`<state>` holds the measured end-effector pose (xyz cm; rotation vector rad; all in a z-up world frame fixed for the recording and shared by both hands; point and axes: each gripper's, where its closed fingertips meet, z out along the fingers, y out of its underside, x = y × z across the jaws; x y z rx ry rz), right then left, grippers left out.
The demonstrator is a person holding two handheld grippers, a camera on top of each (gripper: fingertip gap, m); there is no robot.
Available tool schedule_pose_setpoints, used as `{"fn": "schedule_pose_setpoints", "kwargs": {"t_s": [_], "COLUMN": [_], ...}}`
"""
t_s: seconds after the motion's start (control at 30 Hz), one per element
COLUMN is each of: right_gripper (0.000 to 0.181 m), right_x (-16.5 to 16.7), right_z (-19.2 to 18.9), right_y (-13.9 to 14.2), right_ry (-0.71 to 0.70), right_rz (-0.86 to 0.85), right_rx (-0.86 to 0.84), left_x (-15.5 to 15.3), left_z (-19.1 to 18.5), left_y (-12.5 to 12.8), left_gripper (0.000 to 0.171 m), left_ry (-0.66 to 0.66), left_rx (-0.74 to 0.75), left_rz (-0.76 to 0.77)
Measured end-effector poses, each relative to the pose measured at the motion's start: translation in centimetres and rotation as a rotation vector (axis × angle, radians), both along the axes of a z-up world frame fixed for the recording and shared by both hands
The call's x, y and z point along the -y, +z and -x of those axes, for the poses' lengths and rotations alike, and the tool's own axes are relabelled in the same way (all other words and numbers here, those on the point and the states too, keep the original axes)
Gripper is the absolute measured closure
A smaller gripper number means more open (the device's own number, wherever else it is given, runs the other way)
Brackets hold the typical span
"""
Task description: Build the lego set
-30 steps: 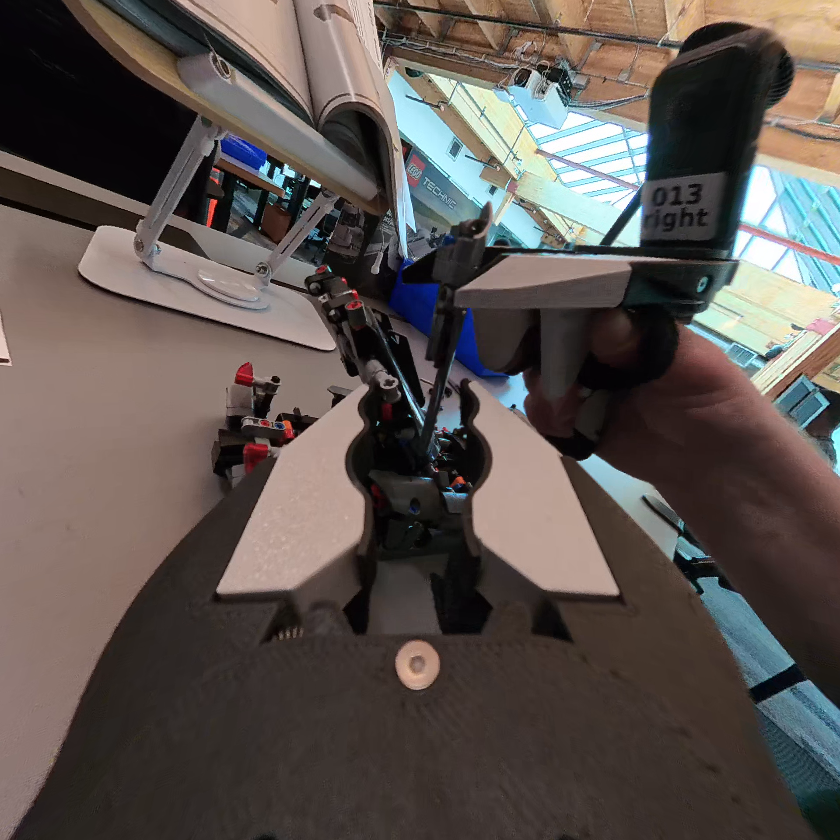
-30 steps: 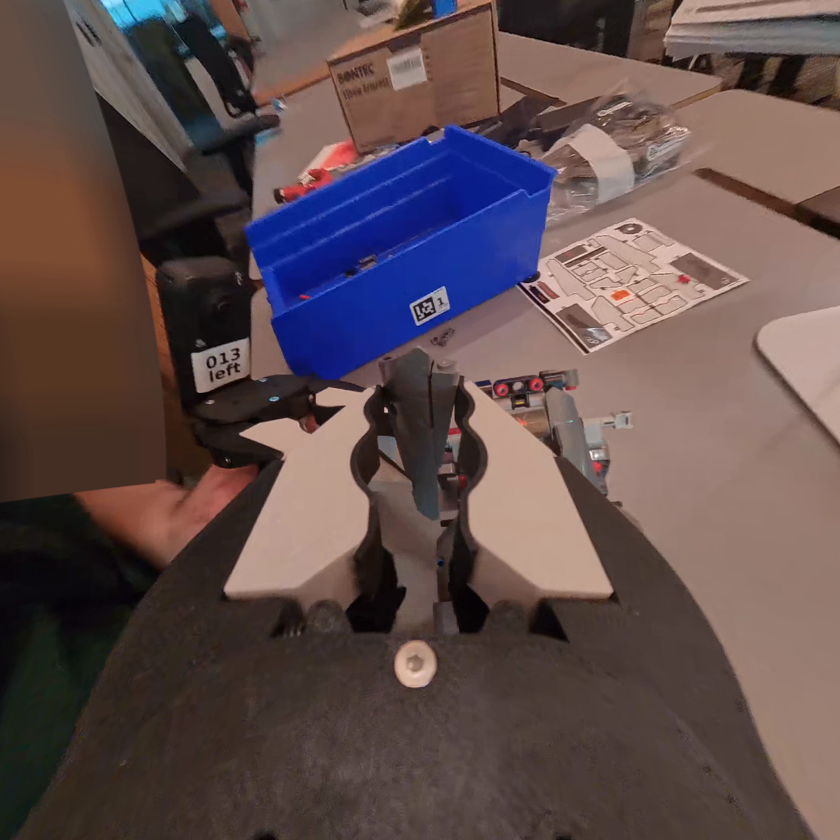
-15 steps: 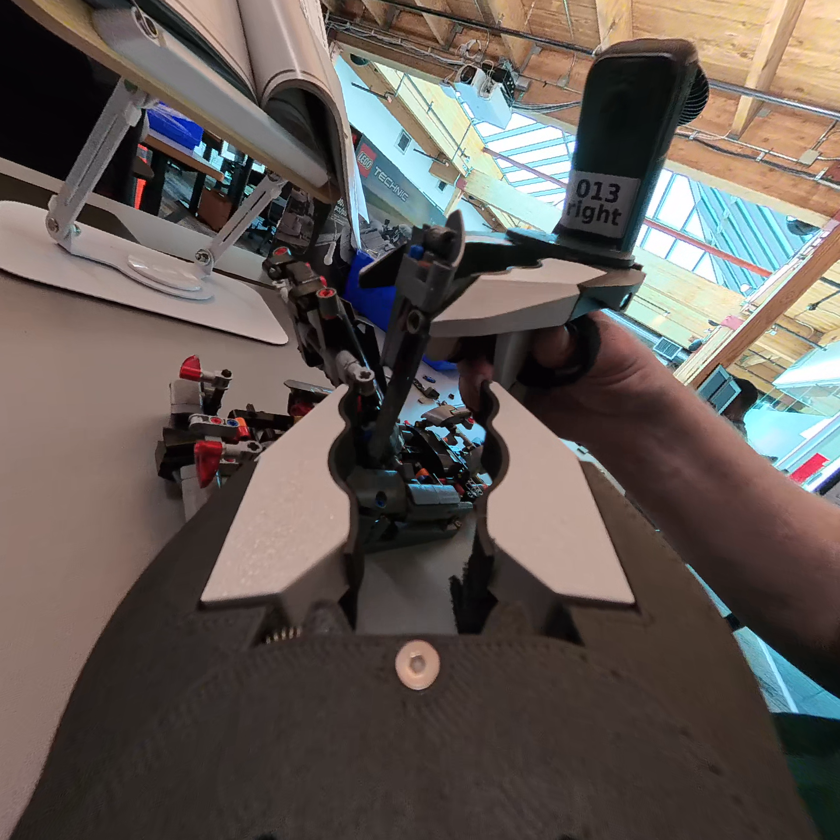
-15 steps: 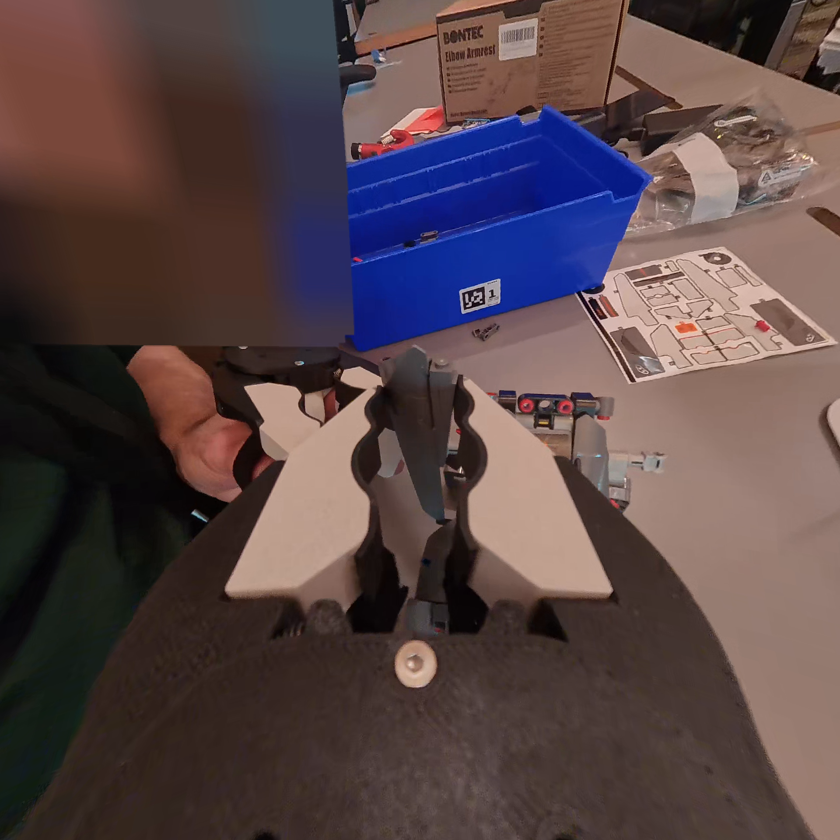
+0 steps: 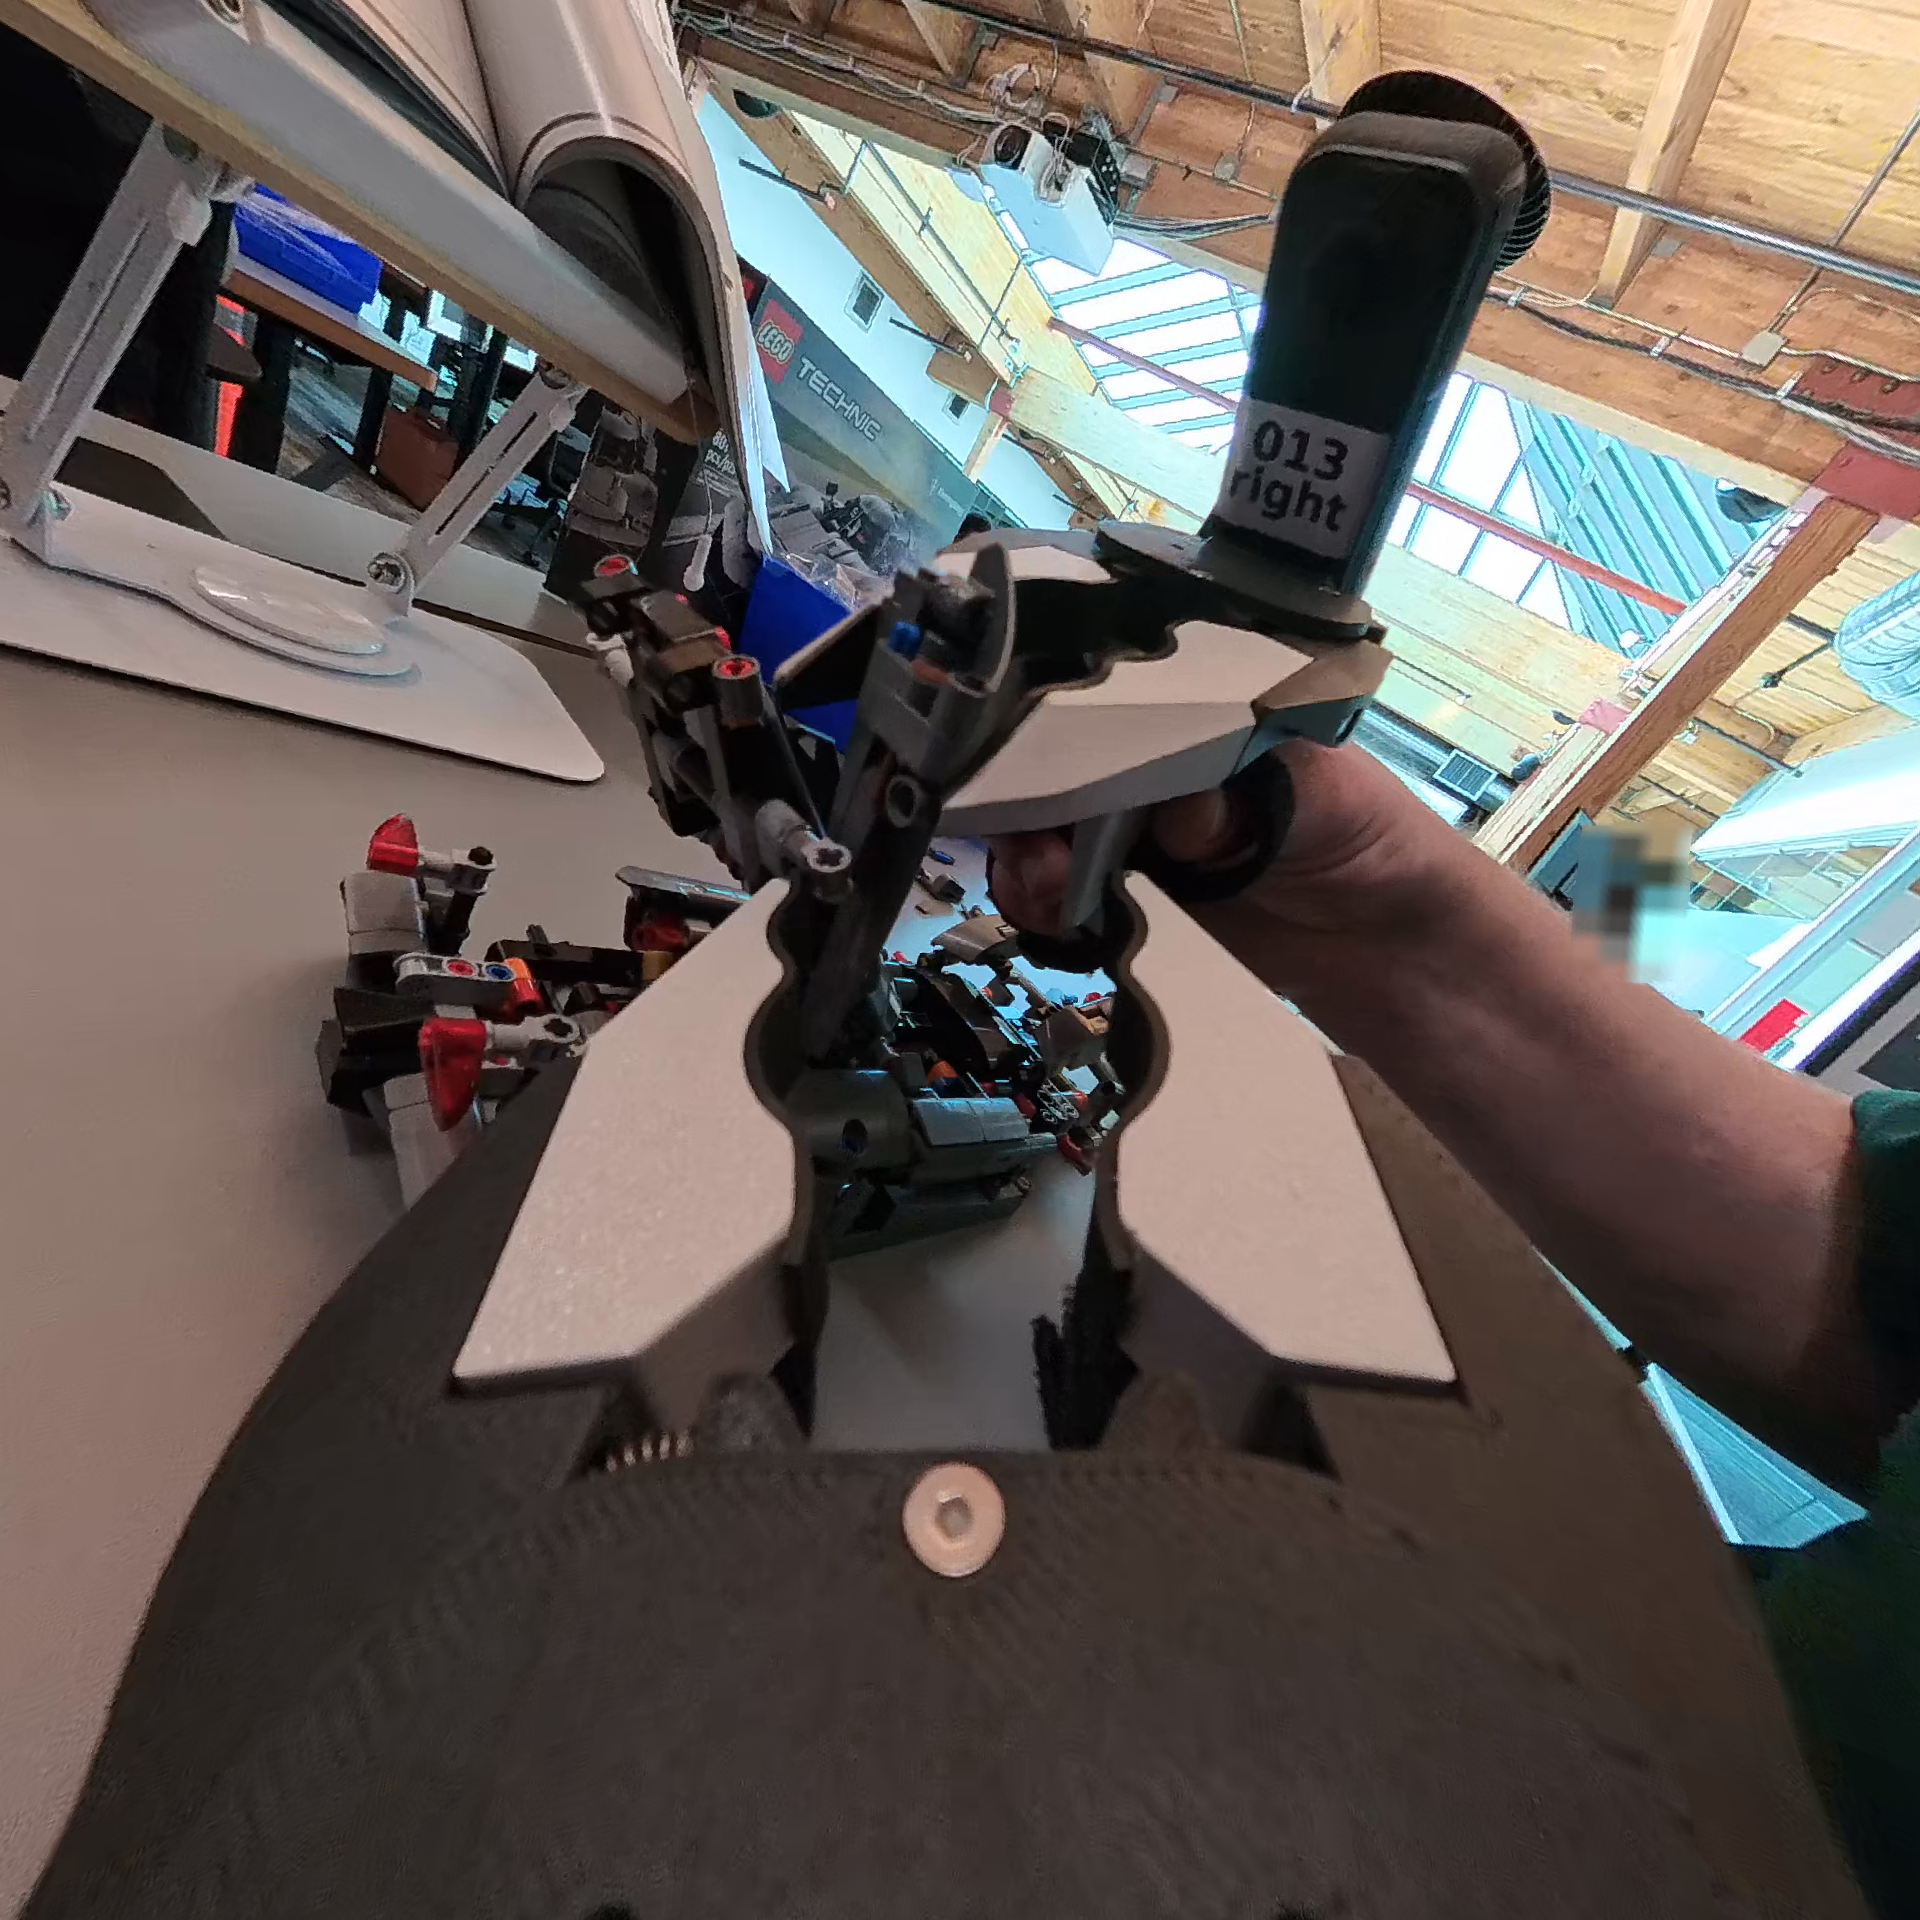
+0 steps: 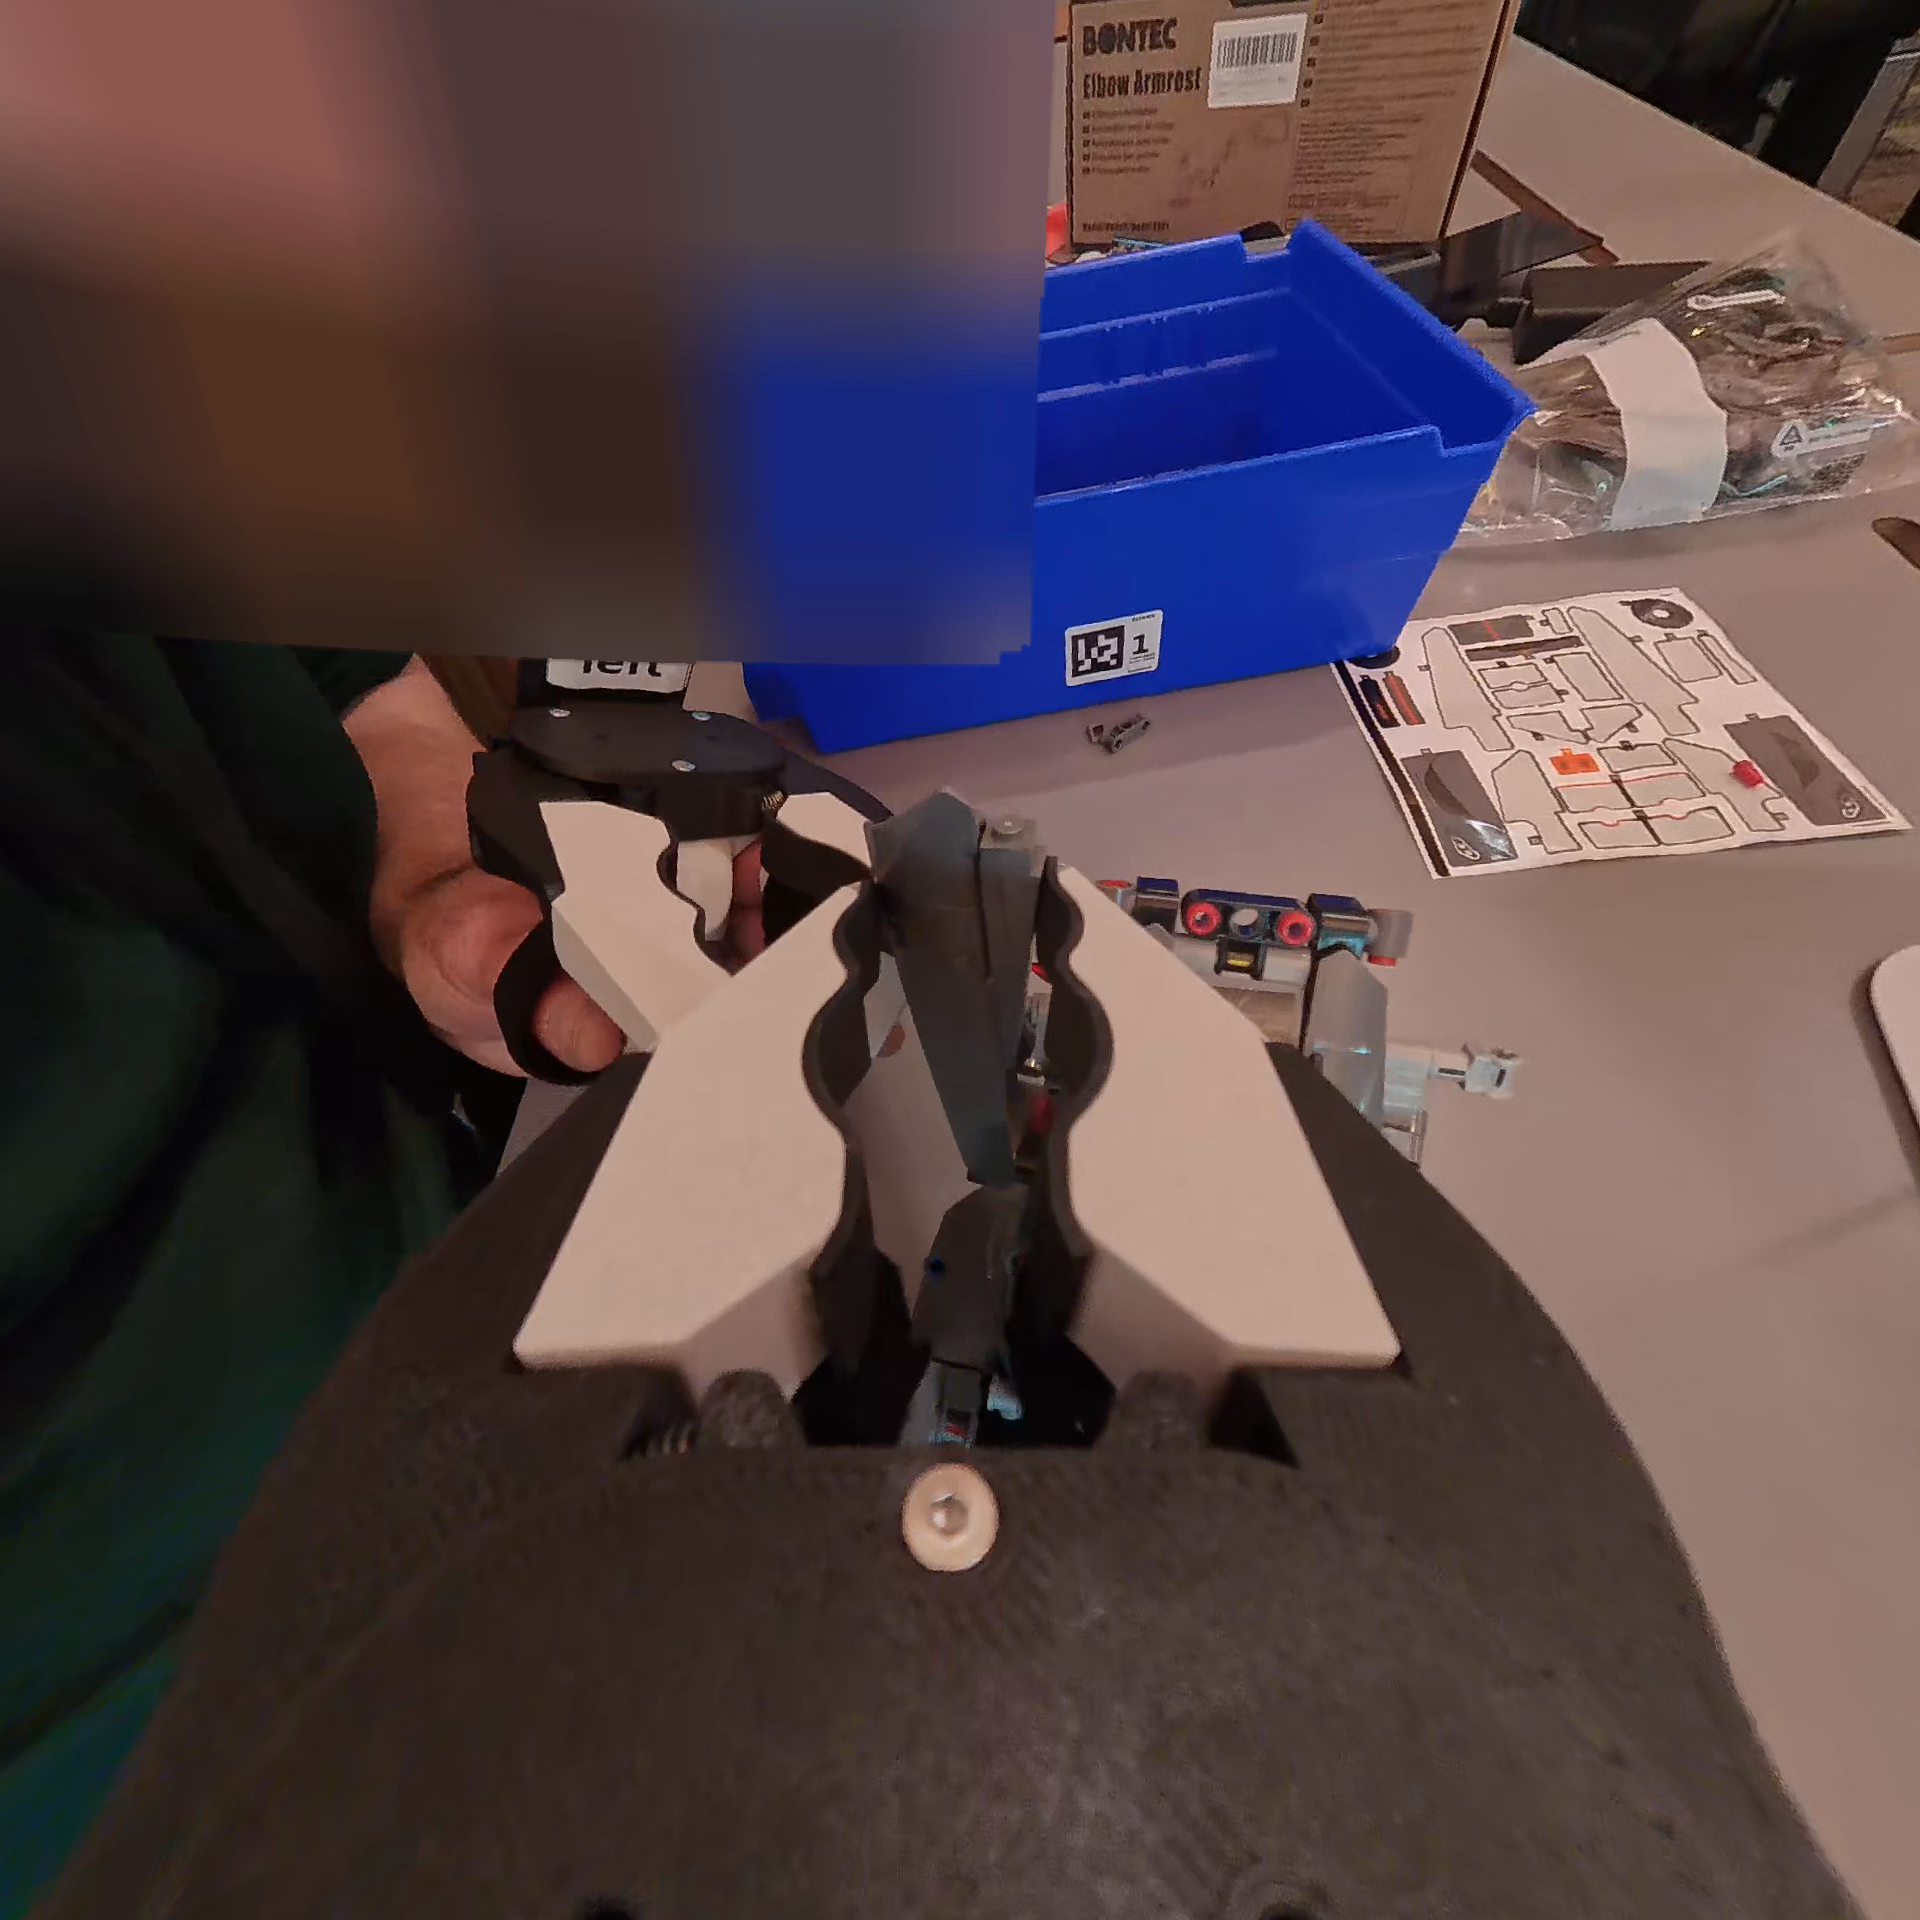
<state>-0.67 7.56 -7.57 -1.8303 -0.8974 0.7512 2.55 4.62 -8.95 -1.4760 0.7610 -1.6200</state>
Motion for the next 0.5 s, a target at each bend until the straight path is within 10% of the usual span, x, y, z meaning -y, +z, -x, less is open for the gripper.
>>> {"fn": "schedule_pose_setpoints", "kwargs": {"t_s": [0.5], "right_gripper": [0.153], "right_x": [0.2], "right_z": [-0.5], "right_y": [-1.3], "right_ry": [-0.024], "right_rz": [-0.009], "right_rx": [0.099], "left_x": [0.3], "left_z": [-0.2], "left_y": [0.0], "left_gripper": [0.117], "left_ry": [-0.013], "left_rx": [-0.005], "left_rz": [-0.011]}}
